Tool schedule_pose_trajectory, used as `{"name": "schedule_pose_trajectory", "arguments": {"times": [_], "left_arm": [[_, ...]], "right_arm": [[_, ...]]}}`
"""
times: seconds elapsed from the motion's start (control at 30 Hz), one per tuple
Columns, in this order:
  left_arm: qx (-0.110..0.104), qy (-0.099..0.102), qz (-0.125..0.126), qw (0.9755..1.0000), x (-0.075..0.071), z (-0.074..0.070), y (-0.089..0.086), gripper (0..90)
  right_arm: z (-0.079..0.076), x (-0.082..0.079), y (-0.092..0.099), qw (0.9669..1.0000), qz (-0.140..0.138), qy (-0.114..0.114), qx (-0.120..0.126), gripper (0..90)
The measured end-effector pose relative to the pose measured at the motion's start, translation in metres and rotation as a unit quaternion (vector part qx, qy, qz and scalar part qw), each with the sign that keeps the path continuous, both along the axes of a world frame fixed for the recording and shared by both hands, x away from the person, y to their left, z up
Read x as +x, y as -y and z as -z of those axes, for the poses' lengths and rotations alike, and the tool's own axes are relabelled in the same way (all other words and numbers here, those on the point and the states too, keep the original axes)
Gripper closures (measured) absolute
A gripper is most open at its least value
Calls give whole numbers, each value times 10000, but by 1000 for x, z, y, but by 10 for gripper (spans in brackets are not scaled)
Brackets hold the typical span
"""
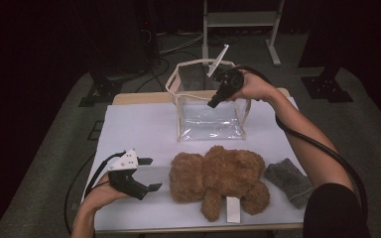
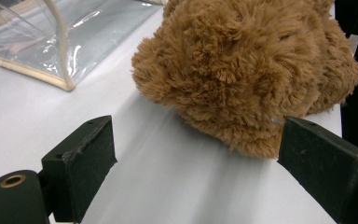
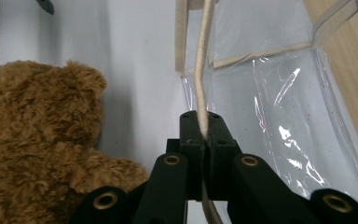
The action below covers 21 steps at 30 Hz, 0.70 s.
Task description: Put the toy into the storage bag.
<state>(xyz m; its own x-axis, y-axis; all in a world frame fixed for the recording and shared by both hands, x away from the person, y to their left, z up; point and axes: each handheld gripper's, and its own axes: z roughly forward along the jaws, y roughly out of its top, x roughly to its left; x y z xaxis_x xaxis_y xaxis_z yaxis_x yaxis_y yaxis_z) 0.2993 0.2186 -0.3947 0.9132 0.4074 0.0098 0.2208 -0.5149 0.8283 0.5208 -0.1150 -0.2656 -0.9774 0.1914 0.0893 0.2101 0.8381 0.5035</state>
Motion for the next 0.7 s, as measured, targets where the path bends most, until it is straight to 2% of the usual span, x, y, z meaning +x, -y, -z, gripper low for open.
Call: {"name": "schedule_pose_trajectory", "arguments": {"times": [0.4, 0.7], "left_arm": [[2, -15, 56, 10000, 1, 1, 2, 98], [-54, 96, 12, 9999, -1, -5, -4, 98]], "right_arm": [[2, -34, 3, 9999, -117, 29, 99, 866], [2, -56, 4, 9998, -177, 38, 71, 866]]}}
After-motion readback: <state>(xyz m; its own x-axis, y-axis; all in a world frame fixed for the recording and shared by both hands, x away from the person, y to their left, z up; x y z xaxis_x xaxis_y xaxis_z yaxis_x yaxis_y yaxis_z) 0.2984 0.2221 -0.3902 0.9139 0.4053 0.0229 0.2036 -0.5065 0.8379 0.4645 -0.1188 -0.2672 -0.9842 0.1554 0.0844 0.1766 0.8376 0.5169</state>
